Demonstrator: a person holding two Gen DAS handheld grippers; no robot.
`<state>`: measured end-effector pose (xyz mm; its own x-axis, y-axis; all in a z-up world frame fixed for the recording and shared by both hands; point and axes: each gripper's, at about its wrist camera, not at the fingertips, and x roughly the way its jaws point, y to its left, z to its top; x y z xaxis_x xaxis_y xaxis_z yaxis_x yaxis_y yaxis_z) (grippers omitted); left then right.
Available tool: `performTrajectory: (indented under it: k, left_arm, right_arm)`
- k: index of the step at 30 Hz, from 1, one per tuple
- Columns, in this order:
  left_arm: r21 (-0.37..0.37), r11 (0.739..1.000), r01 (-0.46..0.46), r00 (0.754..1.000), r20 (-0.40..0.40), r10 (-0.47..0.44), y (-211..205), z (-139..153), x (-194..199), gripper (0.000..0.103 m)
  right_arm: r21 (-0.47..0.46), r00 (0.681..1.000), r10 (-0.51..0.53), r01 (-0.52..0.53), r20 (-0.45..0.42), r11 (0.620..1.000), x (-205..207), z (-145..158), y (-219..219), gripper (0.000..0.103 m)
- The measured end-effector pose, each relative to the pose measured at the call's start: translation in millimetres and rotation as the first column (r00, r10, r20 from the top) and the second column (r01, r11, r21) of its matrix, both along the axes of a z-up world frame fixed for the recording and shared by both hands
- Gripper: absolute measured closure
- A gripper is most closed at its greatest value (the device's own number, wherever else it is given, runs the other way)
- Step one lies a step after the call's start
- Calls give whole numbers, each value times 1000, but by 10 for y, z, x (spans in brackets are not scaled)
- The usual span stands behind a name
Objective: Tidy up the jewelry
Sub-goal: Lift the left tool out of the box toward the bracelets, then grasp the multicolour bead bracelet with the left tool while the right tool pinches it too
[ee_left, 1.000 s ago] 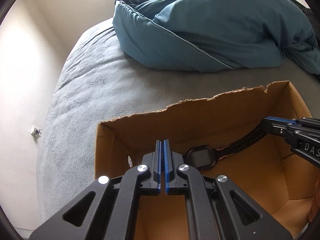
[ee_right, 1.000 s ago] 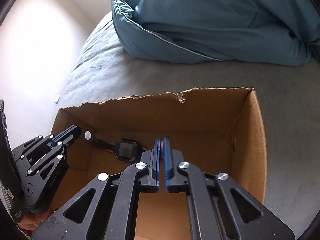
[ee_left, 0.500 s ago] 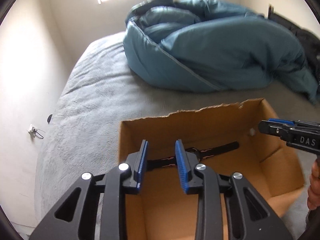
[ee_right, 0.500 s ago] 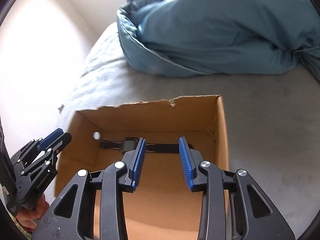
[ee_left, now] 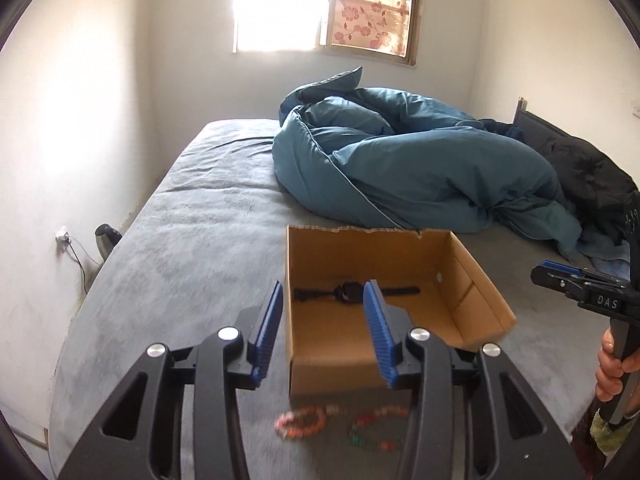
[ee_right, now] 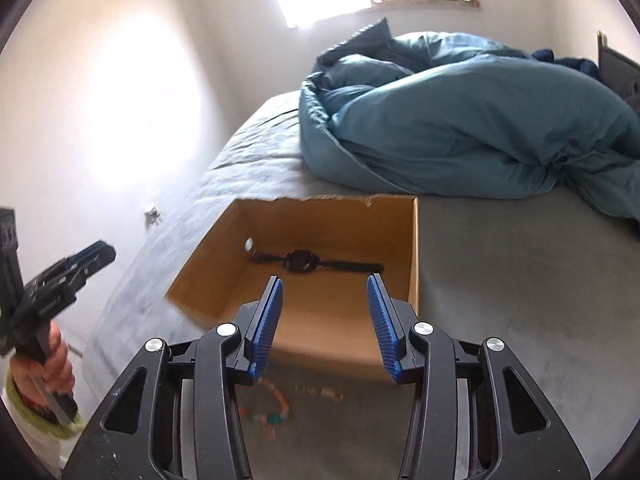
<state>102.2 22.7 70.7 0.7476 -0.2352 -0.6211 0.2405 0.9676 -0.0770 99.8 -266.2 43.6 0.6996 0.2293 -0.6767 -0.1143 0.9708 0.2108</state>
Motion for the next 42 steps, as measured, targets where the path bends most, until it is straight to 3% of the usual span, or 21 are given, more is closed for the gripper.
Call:
performTrajectory:
  k: [9, 16, 24, 29, 35, 42]
  left_arm:
    - [-35, 998, 54, 998, -41, -55, 214, -507, -520, 60]
    - [-36, 983, 179, 978, -98, -181, 88, -1077, -650, 60]
    - [-63, 937, 344, 922, -168, -350, -217, -1562, -412, 60]
    - [-49, 929, 367, 901, -229, -368, -299, -1774, -177, 64]
    - [30, 924, 380, 889, -287, -357, -454, -1986, -80, 75]
    - [35, 912, 409, 873, -305, -380, -575, -2073, 4, 75]
  right_arm:
    - [-15, 995, 101, -100, 17, 995, -687, -401, 199, 60]
    - [-2, 980, 188, -189, -69, 982, -843, -980, 409, 60]
    - [17, 949, 290, -290, -126, 957, -556, -1323, 576, 67]
    - [19, 932, 328, -329, -152, 944, -328, -1501, 574, 69]
    - [32, 912, 367, -368, -182, 929, -217, -1692, 627, 71]
    - [33, 886, 413, -416, -212, 909, -149, -1786, 705, 74]
